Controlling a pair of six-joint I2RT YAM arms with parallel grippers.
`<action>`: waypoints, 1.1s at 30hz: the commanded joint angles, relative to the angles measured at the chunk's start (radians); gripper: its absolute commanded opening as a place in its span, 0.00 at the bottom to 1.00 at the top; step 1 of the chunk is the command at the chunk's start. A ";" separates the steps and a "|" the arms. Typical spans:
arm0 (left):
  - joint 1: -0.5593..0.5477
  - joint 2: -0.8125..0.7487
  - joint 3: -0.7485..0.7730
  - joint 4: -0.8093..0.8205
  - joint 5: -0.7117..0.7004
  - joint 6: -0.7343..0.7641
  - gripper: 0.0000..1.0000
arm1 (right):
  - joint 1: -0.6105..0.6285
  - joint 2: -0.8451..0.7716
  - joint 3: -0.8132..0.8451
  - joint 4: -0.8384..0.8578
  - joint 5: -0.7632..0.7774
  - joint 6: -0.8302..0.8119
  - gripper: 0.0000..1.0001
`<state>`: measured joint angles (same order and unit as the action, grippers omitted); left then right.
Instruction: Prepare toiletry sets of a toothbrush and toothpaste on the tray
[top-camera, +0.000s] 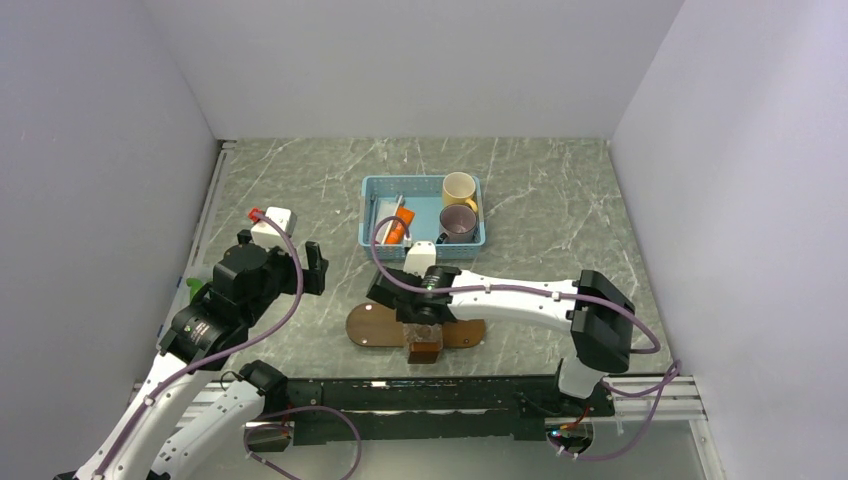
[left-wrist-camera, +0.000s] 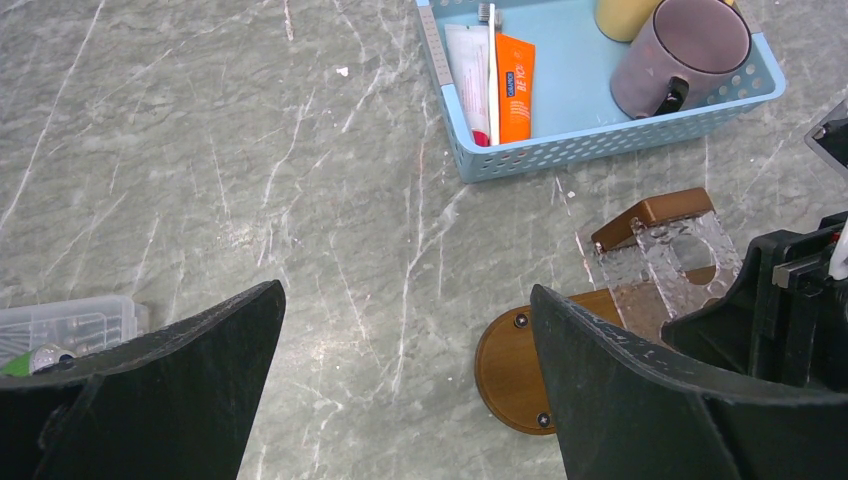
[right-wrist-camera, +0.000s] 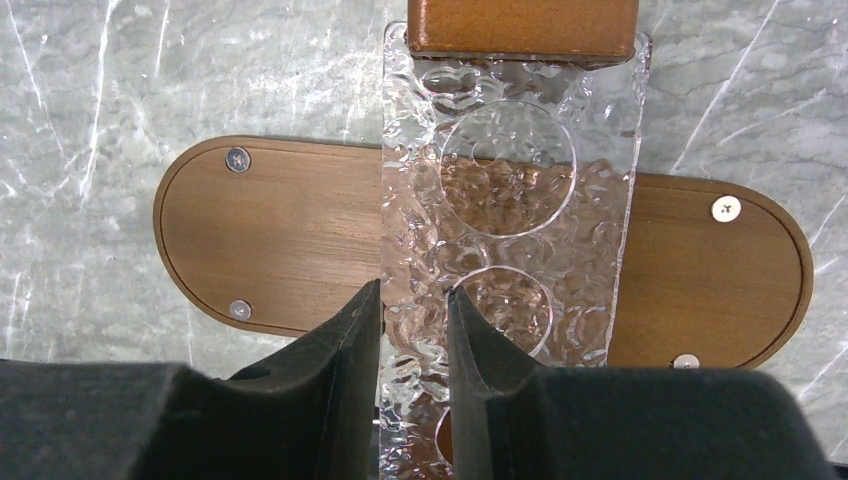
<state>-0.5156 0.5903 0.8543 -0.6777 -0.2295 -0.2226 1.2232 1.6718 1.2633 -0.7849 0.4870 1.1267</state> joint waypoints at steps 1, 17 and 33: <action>0.005 -0.008 0.000 0.016 0.012 0.003 0.99 | 0.007 0.002 0.057 0.009 0.057 0.041 0.00; 0.005 -0.007 0.000 0.015 0.013 0.004 0.99 | 0.022 0.047 0.087 -0.027 0.068 0.062 0.00; 0.005 -0.010 -0.002 0.013 0.013 0.005 0.99 | 0.043 0.061 0.113 -0.055 0.088 0.071 0.17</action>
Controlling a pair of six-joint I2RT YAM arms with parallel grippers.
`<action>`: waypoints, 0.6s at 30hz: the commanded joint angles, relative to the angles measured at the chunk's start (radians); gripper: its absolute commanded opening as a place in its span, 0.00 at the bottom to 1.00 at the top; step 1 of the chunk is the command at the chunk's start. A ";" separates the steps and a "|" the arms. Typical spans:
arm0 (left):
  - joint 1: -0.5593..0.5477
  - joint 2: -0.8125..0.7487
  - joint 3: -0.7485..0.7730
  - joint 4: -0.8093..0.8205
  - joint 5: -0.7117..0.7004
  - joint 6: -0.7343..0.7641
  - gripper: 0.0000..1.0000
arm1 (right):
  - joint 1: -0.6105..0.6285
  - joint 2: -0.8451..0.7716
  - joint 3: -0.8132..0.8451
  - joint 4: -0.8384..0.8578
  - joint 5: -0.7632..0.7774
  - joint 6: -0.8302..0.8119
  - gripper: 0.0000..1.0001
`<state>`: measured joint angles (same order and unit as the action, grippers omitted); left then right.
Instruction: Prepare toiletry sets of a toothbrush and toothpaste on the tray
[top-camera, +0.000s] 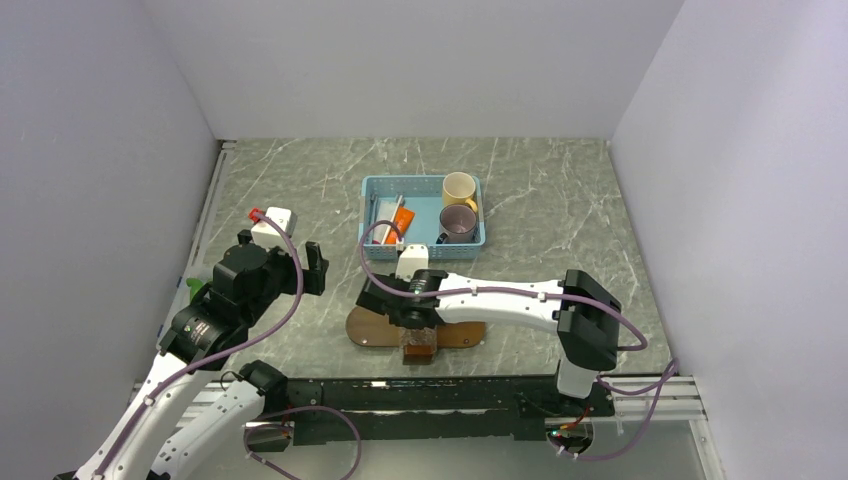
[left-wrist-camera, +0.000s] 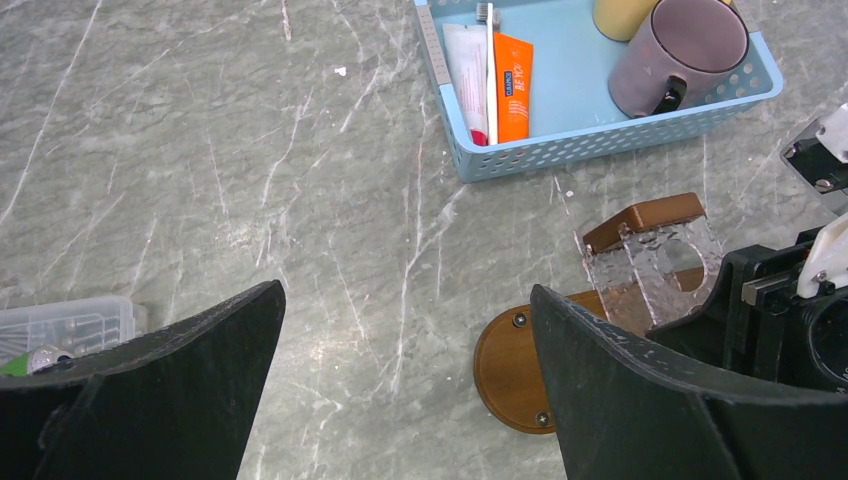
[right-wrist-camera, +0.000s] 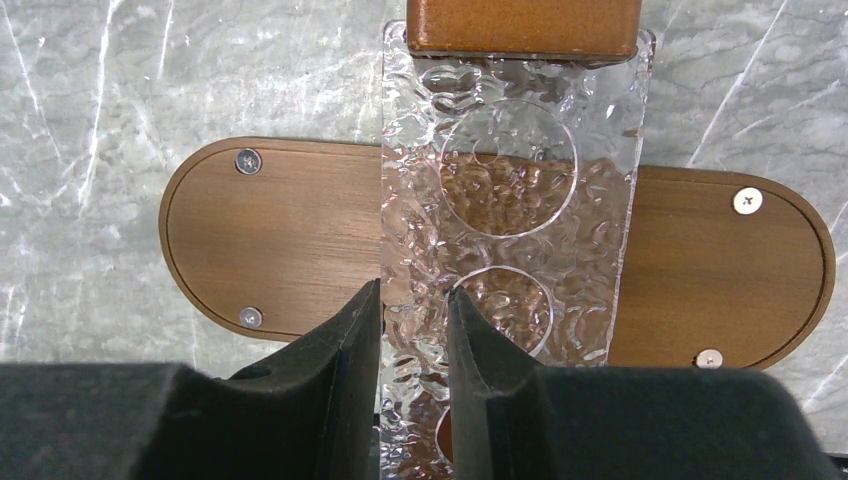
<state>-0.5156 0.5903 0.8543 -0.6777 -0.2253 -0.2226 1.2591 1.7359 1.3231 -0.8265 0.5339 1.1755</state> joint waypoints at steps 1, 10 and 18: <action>0.005 -0.010 -0.001 0.013 0.008 0.005 0.99 | 0.009 -0.004 0.055 -0.015 0.042 0.022 0.18; 0.005 -0.012 -0.002 0.013 0.008 0.005 0.99 | 0.012 -0.002 0.061 -0.035 0.050 0.033 0.25; 0.005 -0.013 -0.002 0.012 0.005 0.003 0.99 | 0.012 0.015 0.063 -0.040 0.047 0.037 0.26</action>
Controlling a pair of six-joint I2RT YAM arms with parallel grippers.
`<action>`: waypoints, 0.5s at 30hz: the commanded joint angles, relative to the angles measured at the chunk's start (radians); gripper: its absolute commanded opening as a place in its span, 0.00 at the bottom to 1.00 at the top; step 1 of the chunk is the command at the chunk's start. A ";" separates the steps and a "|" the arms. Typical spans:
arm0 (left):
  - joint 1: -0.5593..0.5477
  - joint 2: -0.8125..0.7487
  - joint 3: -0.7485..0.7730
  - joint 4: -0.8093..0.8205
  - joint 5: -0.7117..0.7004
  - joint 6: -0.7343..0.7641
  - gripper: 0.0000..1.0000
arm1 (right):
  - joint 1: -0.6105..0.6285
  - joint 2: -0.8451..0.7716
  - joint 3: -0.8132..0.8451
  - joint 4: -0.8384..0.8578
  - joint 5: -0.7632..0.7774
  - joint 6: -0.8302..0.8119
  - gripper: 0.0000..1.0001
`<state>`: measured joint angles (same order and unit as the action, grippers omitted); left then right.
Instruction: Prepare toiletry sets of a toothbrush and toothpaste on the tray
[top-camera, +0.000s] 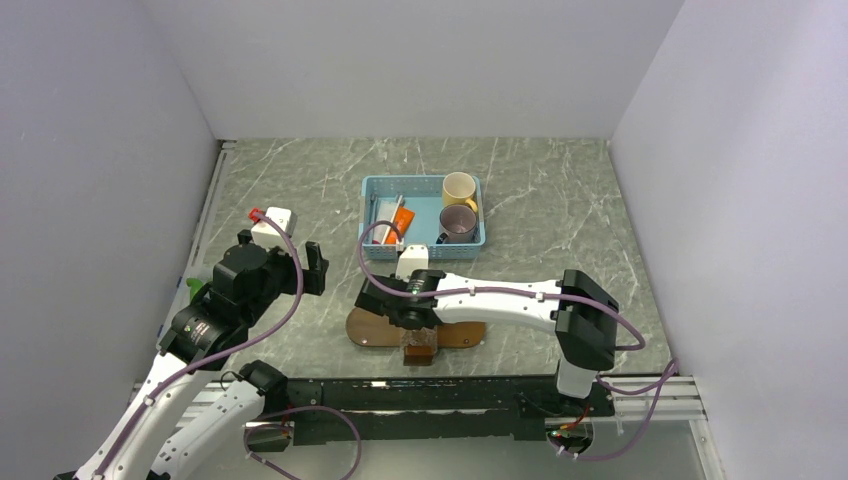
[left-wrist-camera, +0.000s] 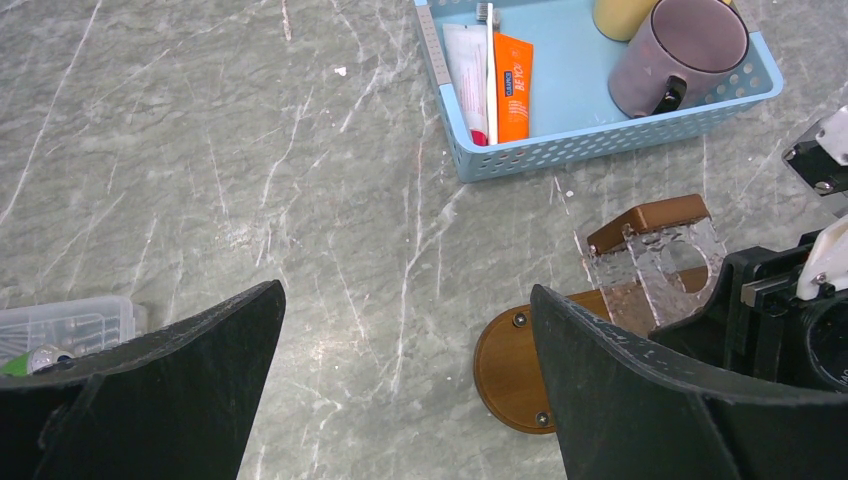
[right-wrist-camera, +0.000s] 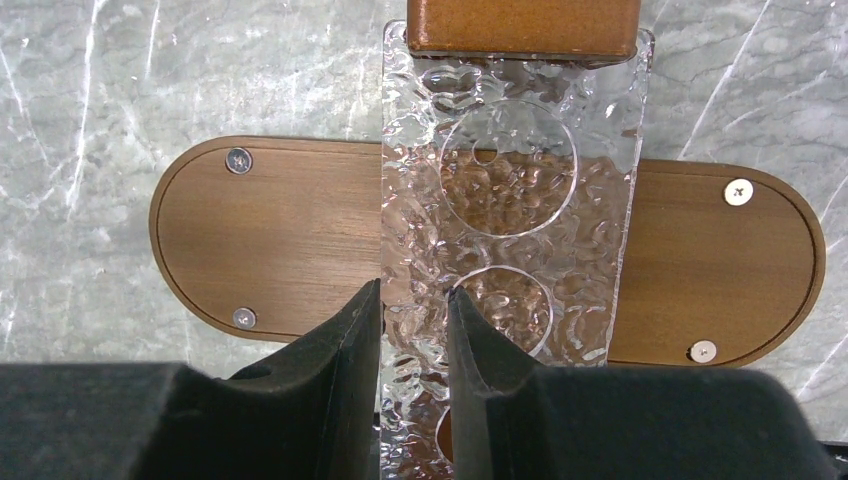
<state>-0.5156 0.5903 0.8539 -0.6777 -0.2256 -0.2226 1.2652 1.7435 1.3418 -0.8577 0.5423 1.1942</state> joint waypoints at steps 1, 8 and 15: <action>0.006 -0.012 -0.002 0.012 0.005 0.004 0.99 | 0.006 0.008 0.043 -0.007 0.037 0.019 0.26; 0.005 -0.012 -0.003 0.012 0.005 0.003 0.99 | 0.007 0.013 0.041 -0.008 0.035 0.021 0.32; 0.005 -0.014 -0.003 0.012 0.003 0.004 0.99 | 0.008 0.011 0.048 -0.010 0.037 0.018 0.39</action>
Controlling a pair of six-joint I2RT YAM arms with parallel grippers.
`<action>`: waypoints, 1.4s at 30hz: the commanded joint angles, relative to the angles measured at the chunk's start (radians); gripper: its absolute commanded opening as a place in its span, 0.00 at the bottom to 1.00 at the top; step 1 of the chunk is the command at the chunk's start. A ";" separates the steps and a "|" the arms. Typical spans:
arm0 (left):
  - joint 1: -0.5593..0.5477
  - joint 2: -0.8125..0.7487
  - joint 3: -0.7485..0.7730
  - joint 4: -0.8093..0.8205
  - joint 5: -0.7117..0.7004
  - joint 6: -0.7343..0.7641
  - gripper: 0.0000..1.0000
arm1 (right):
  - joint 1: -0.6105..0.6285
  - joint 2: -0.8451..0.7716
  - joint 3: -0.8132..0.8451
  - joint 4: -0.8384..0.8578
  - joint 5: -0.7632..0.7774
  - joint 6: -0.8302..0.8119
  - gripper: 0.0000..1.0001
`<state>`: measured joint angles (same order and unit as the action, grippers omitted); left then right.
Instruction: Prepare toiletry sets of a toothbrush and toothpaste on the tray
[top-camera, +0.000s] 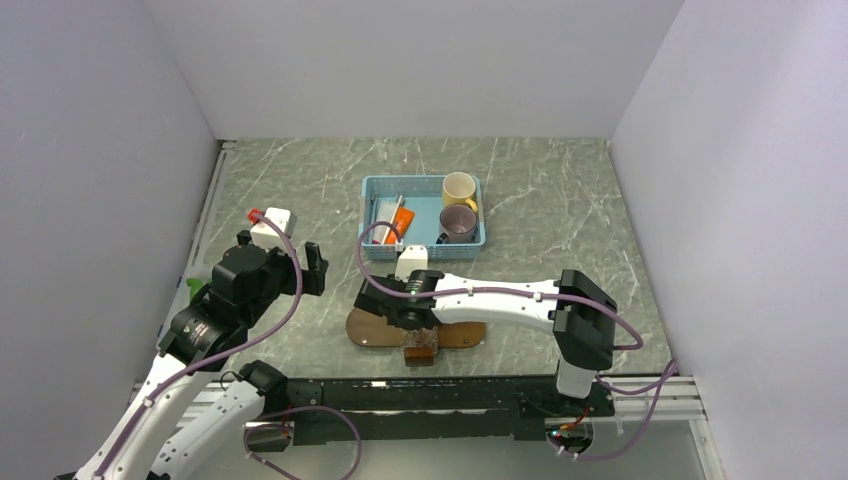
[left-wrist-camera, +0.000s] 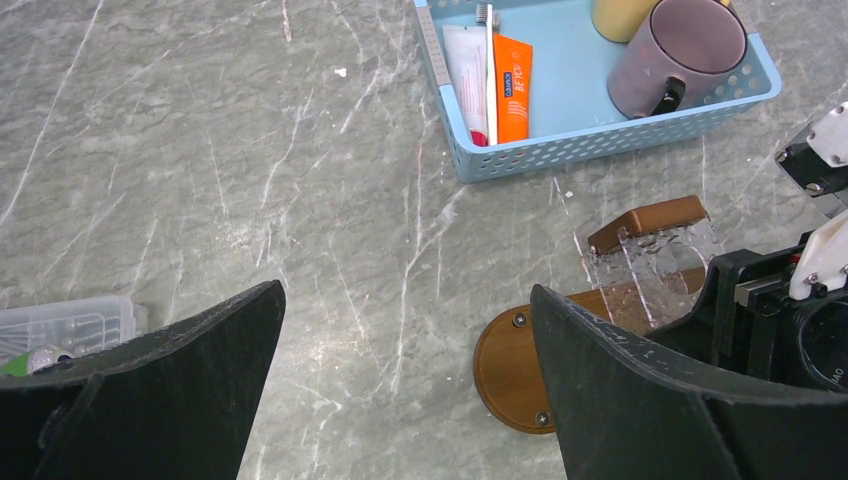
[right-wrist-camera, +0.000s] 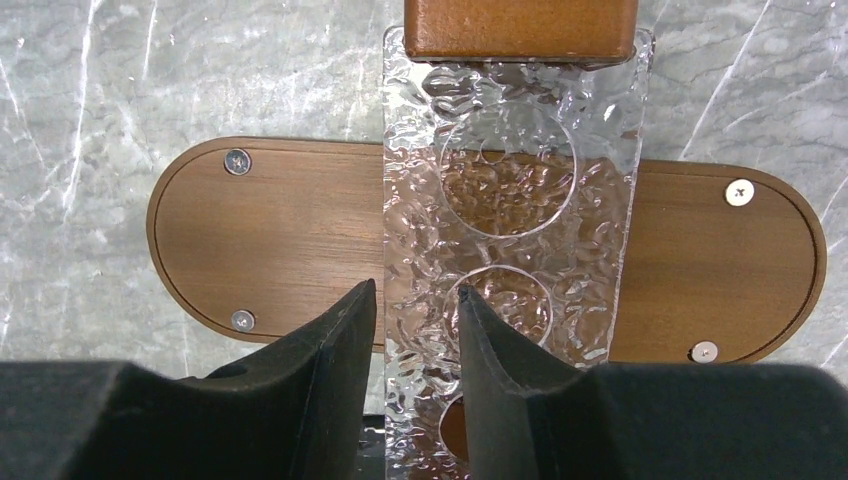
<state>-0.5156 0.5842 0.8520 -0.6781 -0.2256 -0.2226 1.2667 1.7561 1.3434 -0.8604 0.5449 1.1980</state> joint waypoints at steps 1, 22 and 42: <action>0.005 -0.006 -0.001 0.012 0.003 0.004 0.99 | 0.007 -0.003 0.048 -0.009 0.036 0.014 0.39; 0.005 0.016 -0.006 0.012 -0.025 -0.002 0.99 | 0.007 -0.155 0.047 -0.033 0.096 -0.122 0.42; 0.006 0.078 -0.030 0.050 -0.071 0.015 0.99 | -0.377 -0.038 0.375 0.046 -0.222 -0.636 0.41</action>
<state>-0.5156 0.6495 0.8295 -0.6708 -0.2687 -0.2214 0.9508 1.6440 1.6165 -0.8459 0.4316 0.6769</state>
